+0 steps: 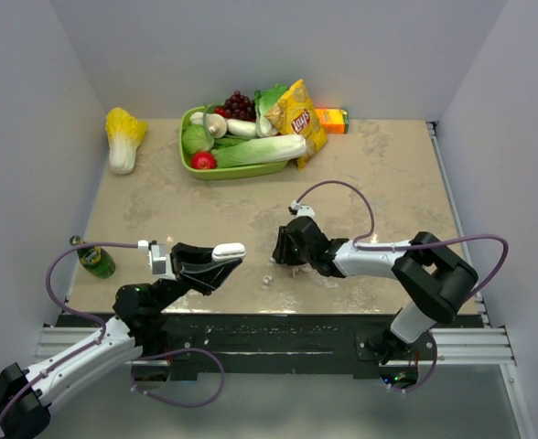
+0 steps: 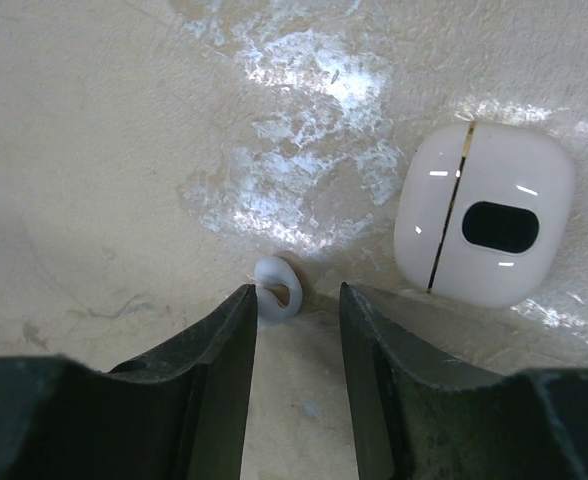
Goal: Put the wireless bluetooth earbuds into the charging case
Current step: Pick up the earbud from the center of the board.
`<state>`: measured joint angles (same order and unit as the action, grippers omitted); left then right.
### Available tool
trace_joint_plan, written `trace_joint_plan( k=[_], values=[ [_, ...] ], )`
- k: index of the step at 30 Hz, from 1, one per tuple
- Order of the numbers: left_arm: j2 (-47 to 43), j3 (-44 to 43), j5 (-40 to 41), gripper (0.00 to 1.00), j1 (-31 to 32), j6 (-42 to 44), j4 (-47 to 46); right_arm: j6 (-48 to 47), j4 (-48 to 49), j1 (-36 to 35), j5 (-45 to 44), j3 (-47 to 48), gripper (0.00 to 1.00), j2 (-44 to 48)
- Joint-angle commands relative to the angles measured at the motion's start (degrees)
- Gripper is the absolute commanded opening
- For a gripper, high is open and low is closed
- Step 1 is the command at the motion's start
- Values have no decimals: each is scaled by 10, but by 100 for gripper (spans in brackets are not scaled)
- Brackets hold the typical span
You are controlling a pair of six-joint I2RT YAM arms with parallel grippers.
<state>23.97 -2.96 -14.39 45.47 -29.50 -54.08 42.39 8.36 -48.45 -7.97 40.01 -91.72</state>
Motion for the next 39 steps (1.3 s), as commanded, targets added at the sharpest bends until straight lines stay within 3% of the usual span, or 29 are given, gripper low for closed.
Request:
trace_joint_plan(
  k=[1,12,21,39],
  values=[
    [-1,52,0,0,1,-8,-37,-19,-53,-11,-8,14,41,-37],
    [-2,52,-1,0,1,-7,-35,-21,-55,-16,-13,20,41,-49],
    [-3,52,-3,0,1,-7,-38,-3,-78,-7,-35,3,45,38],
    [-19,54,-1,0,1,-8,-30,1,-70,0,-35,4,45,22]
  ],
)
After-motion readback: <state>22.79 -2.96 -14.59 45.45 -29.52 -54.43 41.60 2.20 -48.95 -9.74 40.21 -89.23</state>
